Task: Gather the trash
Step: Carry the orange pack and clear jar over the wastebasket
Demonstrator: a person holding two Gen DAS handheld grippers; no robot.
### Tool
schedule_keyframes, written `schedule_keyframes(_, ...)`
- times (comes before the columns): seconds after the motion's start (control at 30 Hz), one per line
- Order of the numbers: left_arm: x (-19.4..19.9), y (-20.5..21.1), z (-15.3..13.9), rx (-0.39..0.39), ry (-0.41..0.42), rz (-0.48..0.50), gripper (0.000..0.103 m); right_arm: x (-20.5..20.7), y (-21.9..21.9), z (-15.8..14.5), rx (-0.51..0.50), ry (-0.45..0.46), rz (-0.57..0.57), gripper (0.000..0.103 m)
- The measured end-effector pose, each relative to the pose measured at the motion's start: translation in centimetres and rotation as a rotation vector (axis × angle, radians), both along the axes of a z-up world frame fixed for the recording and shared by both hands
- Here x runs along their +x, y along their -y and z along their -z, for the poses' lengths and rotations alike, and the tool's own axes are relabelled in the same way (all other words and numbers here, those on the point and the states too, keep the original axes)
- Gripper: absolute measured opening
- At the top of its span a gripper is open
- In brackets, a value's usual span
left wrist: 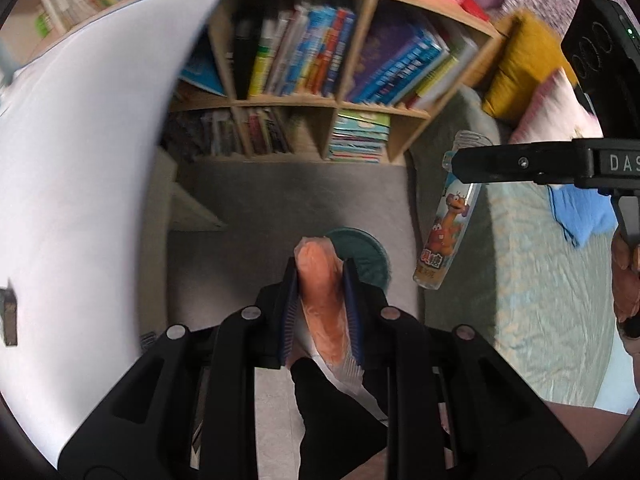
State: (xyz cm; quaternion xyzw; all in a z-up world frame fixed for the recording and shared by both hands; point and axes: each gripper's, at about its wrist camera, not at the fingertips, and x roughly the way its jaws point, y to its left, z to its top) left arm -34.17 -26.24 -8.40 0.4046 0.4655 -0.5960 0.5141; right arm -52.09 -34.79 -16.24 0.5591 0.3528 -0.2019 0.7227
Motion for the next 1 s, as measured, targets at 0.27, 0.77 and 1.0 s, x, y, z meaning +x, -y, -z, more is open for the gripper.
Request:
schedule_keyframes(0.27, -4.9, 1.3, 1.5, 0.039, -0.005, 0.102, 0.020, -5.3, -1.0, 2.1, 0.044, -0.027, 0.089, 0.034)
schedule_keyframes(0.77, -9.0, 1.9, 3.8, 0.101, -0.009, 0.204, 0.020, -9.3, -2.5, 4.2, 0.101, -0.044, 0.172, 0.034)
schedule_keyframes(1.0, -9.3, 1.8, 4.2, 0.111, -0.009, 0.222, 0.020, -9.3, -2.8, 4.7, 0.115, -0.046, 0.175, 0.034)
